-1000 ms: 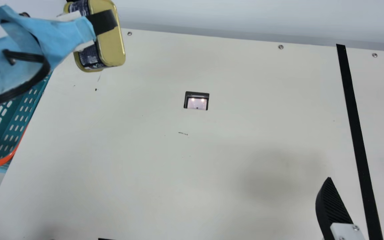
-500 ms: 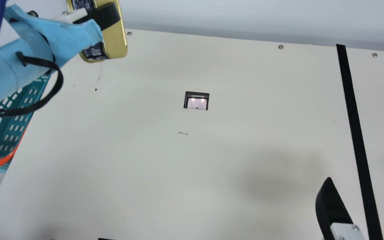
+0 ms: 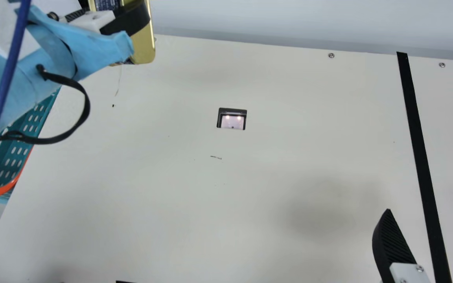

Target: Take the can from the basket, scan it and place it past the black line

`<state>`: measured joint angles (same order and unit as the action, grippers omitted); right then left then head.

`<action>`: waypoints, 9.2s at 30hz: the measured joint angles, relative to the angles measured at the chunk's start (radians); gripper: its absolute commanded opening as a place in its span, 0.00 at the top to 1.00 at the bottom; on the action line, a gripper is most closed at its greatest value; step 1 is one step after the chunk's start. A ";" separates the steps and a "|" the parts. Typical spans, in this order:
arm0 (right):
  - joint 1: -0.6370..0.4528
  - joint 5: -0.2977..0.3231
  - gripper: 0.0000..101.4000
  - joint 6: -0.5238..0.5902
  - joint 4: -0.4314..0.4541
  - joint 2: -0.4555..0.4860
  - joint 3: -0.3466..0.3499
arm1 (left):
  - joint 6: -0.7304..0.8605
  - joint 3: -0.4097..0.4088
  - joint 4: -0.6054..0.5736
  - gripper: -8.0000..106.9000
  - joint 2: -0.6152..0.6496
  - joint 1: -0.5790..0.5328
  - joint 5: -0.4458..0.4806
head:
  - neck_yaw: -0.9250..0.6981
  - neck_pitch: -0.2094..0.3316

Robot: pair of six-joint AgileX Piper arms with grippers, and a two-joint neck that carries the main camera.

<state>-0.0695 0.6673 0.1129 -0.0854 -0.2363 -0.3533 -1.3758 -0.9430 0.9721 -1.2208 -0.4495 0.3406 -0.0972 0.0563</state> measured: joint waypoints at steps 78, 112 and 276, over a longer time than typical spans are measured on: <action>0.000 0.000 0.00 0.000 -0.002 0.000 0.000 | -0.719 -0.011 0.774 0.84 -0.330 -0.417 0.347 | -0.005 0.000; 0.000 0.000 0.00 0.000 -0.001 0.000 0.000 | -0.719 -0.083 0.774 0.84 -0.409 -0.442 0.370 | -0.005 0.005; 0.000 0.000 0.00 0.000 -0.002 0.000 0.000 | -0.554 -0.264 0.773 0.84 -0.678 -0.349 0.302 | -0.005 0.005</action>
<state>-0.0695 0.6673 0.1129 -0.0878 -0.2363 -0.3533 -1.9295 -1.2068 1.7451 -1.8990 -0.7986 0.6422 -0.1024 0.0614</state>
